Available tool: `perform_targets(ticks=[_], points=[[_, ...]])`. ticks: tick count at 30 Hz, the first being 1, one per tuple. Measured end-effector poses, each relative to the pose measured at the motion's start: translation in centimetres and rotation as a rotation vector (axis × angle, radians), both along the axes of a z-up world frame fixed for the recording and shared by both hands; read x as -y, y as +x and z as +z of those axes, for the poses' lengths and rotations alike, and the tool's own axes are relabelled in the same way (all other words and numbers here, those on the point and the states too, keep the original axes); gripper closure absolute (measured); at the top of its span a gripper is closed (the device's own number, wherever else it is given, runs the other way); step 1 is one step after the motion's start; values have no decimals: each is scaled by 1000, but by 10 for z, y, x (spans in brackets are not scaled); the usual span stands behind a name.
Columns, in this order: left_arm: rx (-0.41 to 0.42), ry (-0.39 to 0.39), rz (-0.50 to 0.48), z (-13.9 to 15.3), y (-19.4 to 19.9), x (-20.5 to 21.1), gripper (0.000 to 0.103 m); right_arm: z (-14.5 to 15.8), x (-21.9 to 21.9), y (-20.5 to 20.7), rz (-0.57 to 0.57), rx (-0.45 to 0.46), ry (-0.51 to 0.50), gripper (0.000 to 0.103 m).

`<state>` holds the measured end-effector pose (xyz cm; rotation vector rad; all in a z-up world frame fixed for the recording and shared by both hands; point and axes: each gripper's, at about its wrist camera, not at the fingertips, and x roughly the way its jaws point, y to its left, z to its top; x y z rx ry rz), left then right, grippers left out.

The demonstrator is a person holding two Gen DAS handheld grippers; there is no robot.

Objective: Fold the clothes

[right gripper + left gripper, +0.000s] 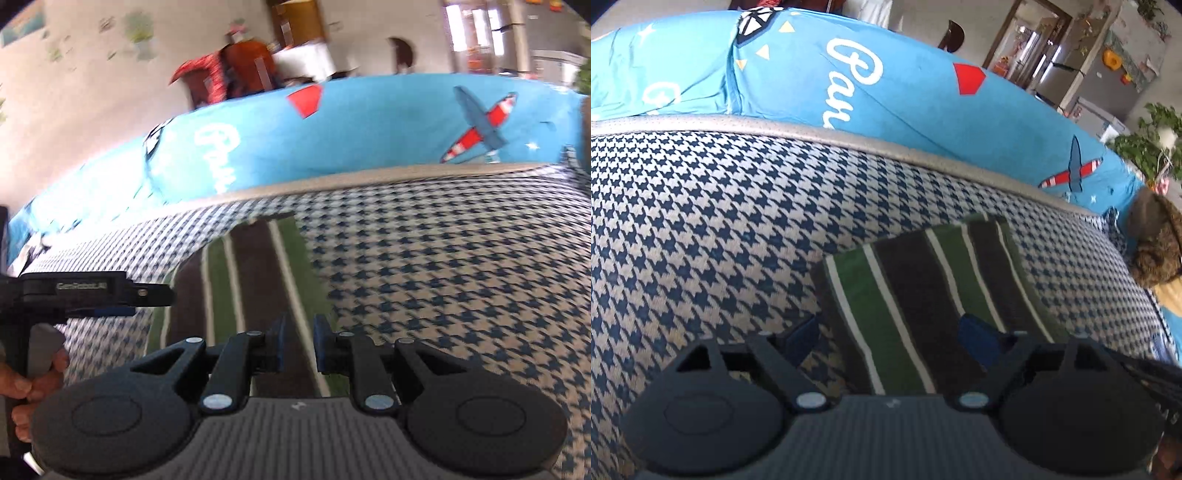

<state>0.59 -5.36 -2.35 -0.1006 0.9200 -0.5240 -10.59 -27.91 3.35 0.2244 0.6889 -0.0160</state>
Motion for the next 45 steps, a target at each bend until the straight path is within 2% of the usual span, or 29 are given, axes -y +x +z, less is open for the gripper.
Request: perform_targets(ticks=[7, 12, 15, 20, 33, 36, 41, 45], points=[[-13, 62, -57, -9, -15, 10, 14, -16, -4, 6, -3, -80, -10, 87], [-16, 135, -91, -21, -23, 16, 12, -26, -7, 12, -28, -118, -13, 86], [6, 170, -103, -26, -29, 18, 5, -30, -7, 13, -41, -130, -9, 86], [34, 207, -107, -30, -36, 18, 1, -35, -7, 13, -49, -131, -15, 86], [30, 234, -93, -20, -42, 10, 0, -23, -3, 12, -113, -117, 54, 85], [38, 246, -92, -16, -46, 7, 0, -18, -3, 8, -134, -101, 80, 78], [54, 267, -96, -13, -52, 6, 0, -9, -15, 4, -132, -73, 20, 73], [65, 286, -104, -14, -57, 6, 0, -10, -18, 2, -141, -99, 3, 71]])
